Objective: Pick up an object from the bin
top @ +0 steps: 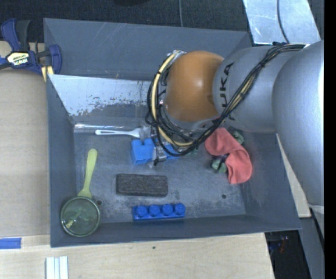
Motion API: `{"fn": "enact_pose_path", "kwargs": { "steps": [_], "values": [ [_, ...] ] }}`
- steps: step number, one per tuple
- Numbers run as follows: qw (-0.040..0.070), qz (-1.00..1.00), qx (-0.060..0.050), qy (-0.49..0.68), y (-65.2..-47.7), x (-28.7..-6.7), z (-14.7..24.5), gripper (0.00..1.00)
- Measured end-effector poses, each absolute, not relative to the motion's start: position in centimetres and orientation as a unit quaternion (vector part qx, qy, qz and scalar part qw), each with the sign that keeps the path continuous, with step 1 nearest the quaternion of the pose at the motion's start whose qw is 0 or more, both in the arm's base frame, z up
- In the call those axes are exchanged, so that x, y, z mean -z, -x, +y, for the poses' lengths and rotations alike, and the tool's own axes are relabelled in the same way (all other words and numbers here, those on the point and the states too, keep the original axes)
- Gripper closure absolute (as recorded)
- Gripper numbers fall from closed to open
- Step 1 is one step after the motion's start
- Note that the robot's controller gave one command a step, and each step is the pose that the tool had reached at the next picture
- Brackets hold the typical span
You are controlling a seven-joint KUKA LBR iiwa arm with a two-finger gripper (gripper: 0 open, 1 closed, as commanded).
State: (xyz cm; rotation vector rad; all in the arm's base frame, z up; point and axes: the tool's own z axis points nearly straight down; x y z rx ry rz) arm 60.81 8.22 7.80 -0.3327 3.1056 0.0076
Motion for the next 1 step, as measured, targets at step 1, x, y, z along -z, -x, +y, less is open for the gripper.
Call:
{"fn": "enact_pose_path", "kwargs": {
  "steps": [1],
  "values": [
    [0.009,0.994,-0.002,0.106,-60.81,-7.81,8.21,1.0]
  ]
}}
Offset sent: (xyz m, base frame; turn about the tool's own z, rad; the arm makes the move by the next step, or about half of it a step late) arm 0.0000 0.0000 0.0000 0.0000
